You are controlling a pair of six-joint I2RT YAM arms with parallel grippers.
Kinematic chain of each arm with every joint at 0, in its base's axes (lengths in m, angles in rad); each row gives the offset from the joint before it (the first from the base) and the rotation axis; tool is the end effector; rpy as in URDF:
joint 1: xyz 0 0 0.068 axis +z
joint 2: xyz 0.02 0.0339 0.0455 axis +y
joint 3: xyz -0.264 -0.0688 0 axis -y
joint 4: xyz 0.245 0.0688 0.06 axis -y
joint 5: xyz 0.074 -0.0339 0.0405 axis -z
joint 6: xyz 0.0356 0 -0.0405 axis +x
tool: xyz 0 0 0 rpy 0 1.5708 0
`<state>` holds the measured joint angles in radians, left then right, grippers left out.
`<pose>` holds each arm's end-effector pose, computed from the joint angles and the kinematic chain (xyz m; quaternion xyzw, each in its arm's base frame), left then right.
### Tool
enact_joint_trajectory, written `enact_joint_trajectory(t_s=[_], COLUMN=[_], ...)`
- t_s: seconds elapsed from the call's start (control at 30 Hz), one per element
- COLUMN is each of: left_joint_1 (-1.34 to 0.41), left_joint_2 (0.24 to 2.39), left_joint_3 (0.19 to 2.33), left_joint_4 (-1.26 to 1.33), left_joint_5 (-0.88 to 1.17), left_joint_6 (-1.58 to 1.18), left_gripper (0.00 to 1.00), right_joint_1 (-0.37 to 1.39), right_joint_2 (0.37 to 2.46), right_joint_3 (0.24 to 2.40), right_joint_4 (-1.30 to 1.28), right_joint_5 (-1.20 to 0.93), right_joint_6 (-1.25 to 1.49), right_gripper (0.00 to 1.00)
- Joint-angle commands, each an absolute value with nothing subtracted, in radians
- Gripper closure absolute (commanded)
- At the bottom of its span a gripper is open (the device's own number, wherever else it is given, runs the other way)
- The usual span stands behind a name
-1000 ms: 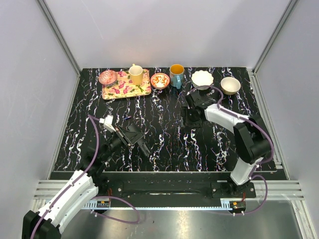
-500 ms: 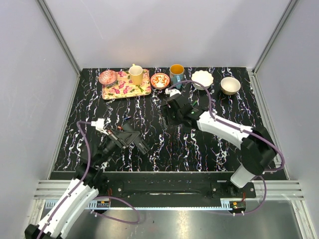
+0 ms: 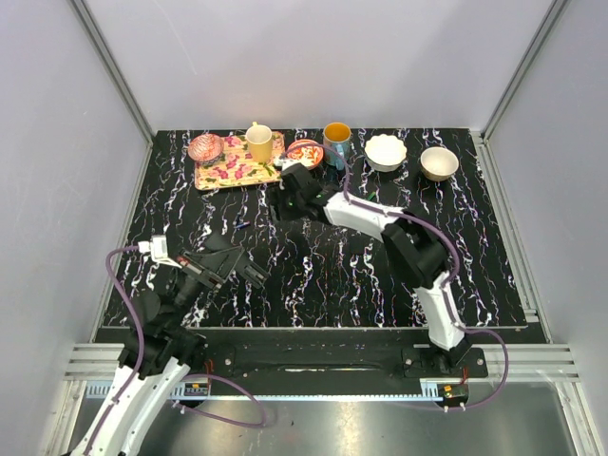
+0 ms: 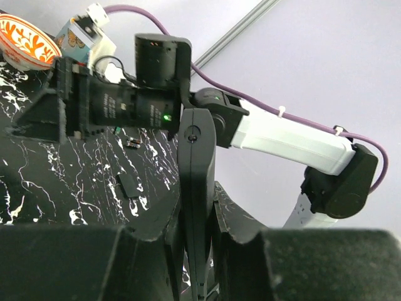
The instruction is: Load the batteries into the remote control
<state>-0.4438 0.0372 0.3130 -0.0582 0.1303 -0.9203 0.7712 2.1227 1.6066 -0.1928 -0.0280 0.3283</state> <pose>0.0723 -0.0395 0.2714 -0.0981 0.6191 -0.5221 0.5783 0.3466 0.3383 0.1982 -0.2052 0.8850 0.2291 0.3495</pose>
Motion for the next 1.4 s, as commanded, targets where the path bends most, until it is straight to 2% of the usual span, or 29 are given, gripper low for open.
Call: enact_joint_trajectory(t_s=[0.0,0.2,0.47,1.0,1.17,1.37], left_joint_1=[-0.437,-0.437,-0.439,-0.437,-0.439,-0.437], left_joint_2=[0.032,0.005,-0.028,-0.018,-0.017,-0.015], left_joint_3=[0.376,0.419,0.425,0.434,0.433,0.437], left_joint_4=[-0.080,-0.109,-0.104,-0.132,-0.130,-0.130], left_joint_5=[0.130,0.140,0.190,0.206,0.204,0.202], left_joint_6=[-0.888,-0.903,-0.997,-0.974,-0.971,-0.965], left_gripper=[1.00,1.00,1.00,1.00,1.00,1.00], right_joint_1=[0.825,0.893,0.986,1.002,1.003,1.023], right_joint_2=[2.210,2.252,2.325,2.474,2.536,2.528], right_joint_3=[1.773,1.781,1.854,2.025,2.121,2.097], right_joint_4=[-0.193,-0.134,-0.115,-0.178,-0.253,-0.268], right_joint_5=[-0.092,-0.124,-0.143,-0.086,-0.072,-0.040], right_joint_6=[0.298,0.233,0.097,0.035,0.017,-0.023], right_gripper=[0.33,0.30,0.35,0.39,0.44,0.49])
